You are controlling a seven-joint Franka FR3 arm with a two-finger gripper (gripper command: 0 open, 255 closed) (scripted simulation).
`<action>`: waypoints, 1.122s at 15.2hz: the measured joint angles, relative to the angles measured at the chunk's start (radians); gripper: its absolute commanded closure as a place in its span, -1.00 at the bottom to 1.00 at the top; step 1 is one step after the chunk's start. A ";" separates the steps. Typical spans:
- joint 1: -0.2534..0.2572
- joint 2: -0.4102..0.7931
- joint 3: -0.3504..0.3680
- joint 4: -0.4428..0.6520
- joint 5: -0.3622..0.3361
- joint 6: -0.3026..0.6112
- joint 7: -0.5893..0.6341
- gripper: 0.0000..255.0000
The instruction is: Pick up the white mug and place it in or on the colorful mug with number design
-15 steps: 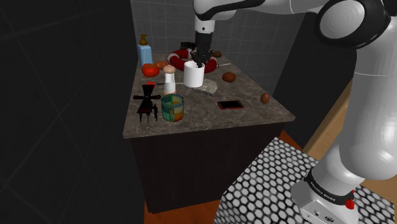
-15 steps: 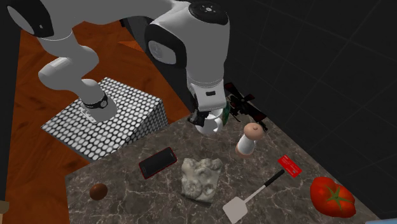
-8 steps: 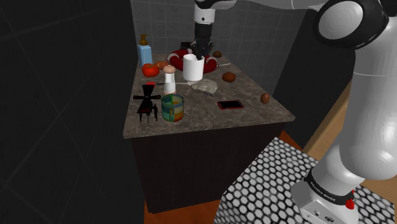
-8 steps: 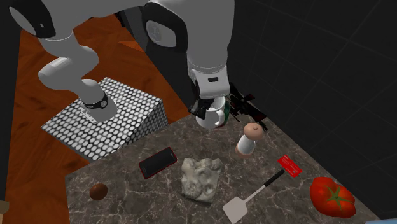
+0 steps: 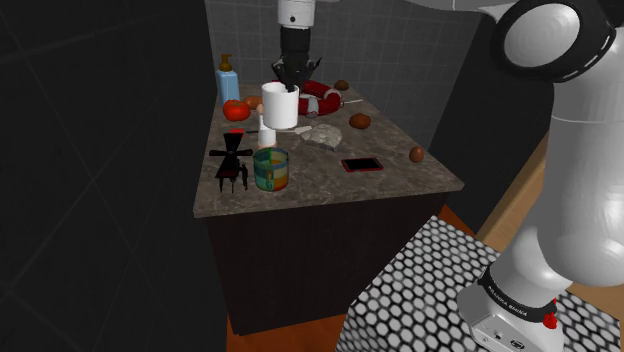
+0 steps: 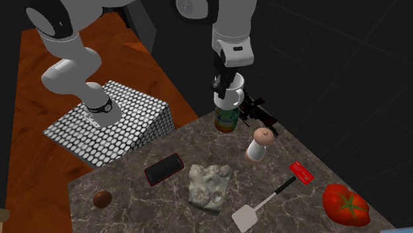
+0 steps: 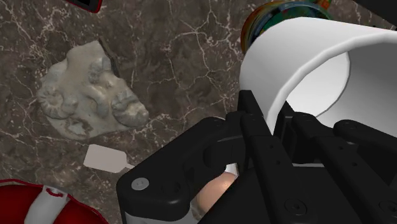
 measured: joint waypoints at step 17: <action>0.044 -0.006 0.018 -0.176 -0.005 0.170 0.062 1.00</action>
